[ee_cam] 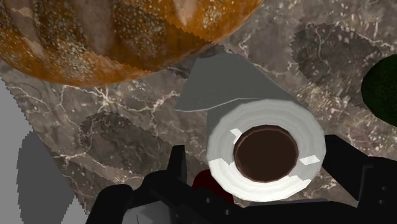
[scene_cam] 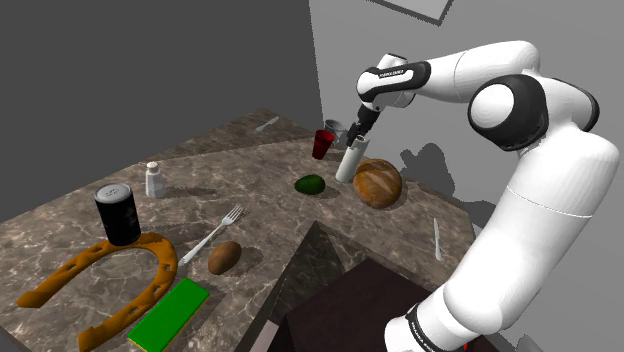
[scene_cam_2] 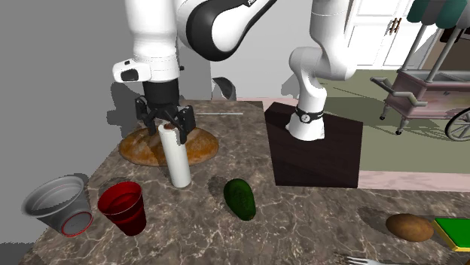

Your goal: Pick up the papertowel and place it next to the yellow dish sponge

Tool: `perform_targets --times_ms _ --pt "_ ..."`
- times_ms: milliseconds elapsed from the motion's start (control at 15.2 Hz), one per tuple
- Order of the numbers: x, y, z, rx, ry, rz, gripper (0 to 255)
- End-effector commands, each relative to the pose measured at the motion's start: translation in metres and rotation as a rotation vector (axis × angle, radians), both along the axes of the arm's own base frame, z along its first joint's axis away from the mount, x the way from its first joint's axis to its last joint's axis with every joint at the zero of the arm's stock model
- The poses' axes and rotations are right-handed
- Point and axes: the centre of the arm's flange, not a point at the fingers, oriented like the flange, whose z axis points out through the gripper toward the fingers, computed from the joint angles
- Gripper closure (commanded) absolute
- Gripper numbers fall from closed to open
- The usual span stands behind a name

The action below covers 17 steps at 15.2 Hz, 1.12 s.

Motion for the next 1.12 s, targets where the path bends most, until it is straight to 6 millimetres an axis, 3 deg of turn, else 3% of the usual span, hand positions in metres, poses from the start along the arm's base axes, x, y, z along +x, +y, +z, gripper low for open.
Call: perform_targets --times_ms 0,198,264,858,1056 --pt "0.0 0.0 0.0 0.0 0.0 0.0 0" --pt "0.0 0.0 0.0 0.0 0.0 0.0 0" --pt "0.0 0.0 0.0 0.0 0.0 0.0 255" --pt "0.0 0.0 0.0 0.0 0.0 0.0 255" --pt "0.0 0.0 0.015 0.0 0.0 0.0 255"
